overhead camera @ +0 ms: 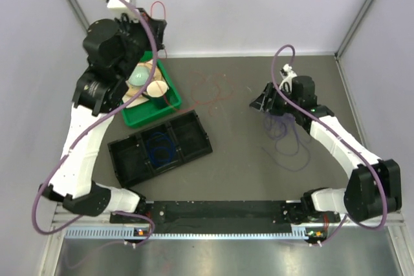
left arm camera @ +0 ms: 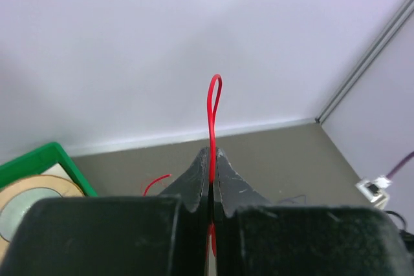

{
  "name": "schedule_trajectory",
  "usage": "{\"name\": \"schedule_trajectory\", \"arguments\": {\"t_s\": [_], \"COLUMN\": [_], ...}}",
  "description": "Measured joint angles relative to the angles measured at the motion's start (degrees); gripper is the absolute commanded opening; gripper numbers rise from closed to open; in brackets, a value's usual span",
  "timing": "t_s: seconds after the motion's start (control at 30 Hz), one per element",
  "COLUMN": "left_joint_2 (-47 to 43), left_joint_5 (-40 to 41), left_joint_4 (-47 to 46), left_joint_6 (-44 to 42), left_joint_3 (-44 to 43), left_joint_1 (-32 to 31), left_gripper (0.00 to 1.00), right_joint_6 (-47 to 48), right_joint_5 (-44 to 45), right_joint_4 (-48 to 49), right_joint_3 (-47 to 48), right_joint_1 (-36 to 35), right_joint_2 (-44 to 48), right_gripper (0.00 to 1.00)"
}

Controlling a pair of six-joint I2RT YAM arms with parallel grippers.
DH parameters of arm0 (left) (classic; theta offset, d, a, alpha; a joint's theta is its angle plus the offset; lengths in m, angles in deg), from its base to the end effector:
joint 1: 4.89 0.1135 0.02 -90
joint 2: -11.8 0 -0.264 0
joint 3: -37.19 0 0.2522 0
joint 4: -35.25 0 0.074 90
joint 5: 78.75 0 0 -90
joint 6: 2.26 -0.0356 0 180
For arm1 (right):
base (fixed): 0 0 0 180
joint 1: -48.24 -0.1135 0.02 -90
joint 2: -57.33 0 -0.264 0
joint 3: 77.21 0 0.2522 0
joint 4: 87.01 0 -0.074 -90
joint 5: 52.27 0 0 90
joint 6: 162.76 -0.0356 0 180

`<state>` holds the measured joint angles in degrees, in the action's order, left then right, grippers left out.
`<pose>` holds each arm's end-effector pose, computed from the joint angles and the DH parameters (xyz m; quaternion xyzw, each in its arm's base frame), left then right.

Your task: Untangle the cables

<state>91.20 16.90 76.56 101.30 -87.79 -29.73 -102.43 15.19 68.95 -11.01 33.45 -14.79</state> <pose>0.2348 -0.1048 0.5613 0.0308 0.6797 -0.2091 0.7024 0.2696 0.0853 0.2854 0.0130 0.8547 0.3423 0.3902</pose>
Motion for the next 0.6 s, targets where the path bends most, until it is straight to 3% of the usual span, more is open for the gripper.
{"name": "schedule_trajectory", "arguments": {"t_s": [0.27, 0.6], "left_joint_2": [-6.4, -16.8], "left_joint_5": [4.1, 16.1], "left_joint_4": [6.1, 11.3], "left_joint_6": [-0.7, -1.5], "left_joint_3": [-1.6, 0.8], "left_joint_1": [0.0, 0.0], "left_gripper": [0.0, 0.0], "right_joint_6": [-1.9, -3.5], "right_joint_5": [-4.2, -7.8], "right_joint_4": [0.5, 3.1], "right_joint_3": [3.1, 3.2], "right_joint_1": [-2.6, -3.5], "right_joint_2": [-10.3, -13.1], "right_gripper": [0.62, 0.61]}}
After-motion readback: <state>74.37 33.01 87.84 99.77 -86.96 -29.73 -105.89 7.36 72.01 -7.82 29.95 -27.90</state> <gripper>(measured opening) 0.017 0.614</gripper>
